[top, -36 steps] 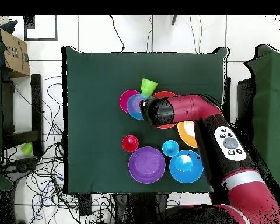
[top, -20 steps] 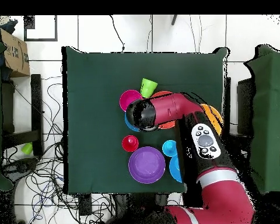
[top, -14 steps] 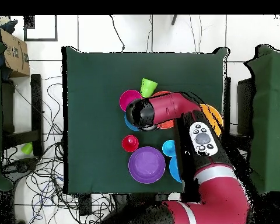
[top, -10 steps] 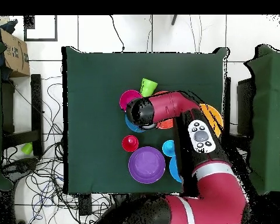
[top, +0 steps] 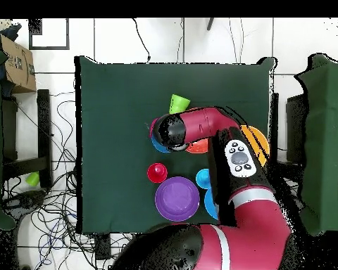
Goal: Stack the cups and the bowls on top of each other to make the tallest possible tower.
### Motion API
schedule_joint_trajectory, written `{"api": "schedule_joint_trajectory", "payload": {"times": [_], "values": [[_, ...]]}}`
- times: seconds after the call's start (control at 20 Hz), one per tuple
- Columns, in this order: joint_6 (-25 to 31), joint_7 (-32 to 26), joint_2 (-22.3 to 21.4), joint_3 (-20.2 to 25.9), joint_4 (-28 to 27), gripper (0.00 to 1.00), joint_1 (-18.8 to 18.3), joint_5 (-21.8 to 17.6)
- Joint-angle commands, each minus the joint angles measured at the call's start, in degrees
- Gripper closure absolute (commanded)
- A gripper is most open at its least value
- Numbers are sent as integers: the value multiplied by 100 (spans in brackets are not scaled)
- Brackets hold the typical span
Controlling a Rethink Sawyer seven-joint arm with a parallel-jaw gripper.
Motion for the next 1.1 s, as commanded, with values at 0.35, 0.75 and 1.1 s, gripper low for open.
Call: {"api": "schedule_joint_trajectory", "payload": {"times": [0.35, 0.75, 1.1], "values": [[25, -74, 337, 288, -605, 100, 88, 274], [1294, -680, -679, 520, 149, 100, -126, 1037], [1783, -916, -1171, 592, 476, 100, -242, 1270]]}}
